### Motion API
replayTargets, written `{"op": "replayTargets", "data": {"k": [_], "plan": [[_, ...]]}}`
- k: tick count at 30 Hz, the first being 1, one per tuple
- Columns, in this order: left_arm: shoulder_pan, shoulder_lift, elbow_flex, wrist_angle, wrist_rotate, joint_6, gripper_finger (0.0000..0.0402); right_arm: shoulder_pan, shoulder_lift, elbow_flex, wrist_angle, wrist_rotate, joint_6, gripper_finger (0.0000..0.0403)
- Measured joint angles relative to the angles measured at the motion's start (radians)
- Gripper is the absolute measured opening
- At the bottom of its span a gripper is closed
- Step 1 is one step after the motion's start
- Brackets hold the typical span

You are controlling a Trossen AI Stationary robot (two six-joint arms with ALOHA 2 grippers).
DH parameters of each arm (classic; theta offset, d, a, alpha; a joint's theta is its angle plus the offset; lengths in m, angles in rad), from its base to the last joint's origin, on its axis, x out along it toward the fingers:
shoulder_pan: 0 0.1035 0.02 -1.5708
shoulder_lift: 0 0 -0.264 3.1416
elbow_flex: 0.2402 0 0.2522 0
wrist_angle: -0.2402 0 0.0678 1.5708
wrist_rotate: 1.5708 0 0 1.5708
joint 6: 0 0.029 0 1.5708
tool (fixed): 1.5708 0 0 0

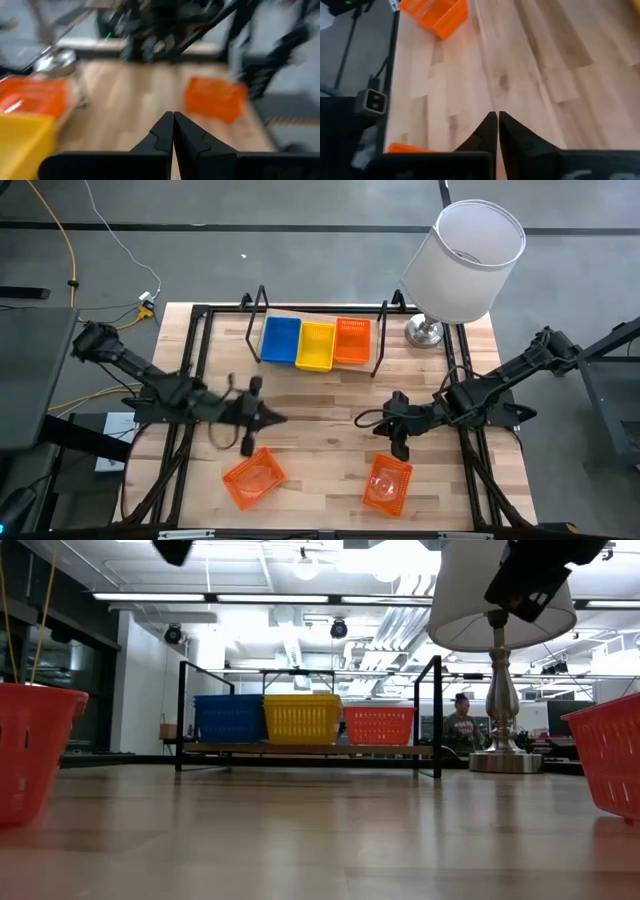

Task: Stack baskets on shelf by color
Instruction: Stack the right orange bin on the orange bin on the shelf

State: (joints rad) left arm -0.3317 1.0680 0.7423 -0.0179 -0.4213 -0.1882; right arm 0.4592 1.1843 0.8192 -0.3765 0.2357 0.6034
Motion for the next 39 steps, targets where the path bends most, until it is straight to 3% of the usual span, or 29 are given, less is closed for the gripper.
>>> {"op": "replayTargets", "data": {"k": [8,13,20,29,39], "plan": [[-0.245,-0.037,-0.342,0.571,-0.183,0.0,0.0,0.049,0.0,0.0,-0.008,-0.057,0.134,0.0092],[-0.343,-0.031,-0.461,0.768,-0.333,-0.001,0.0,0.097,0.015,0.001,-0.086,-0.116,0.24,0.0133],[-0.39,-0.031,-0.497,0.776,-0.488,-0.021,0.0,0.142,0.124,0.001,-0.224,-0.119,0.339,0.0137],[-0.389,-0.031,-0.497,0.771,-0.477,-0.02,0.0,0.146,0.261,0.001,-0.139,-0.198,0.339,0.0137],[-0.389,-0.03,-0.497,0.729,-0.448,-0.086,0.0,0.15,0.322,0.001,-0.141,-0.187,0.339,0.0137]]}}
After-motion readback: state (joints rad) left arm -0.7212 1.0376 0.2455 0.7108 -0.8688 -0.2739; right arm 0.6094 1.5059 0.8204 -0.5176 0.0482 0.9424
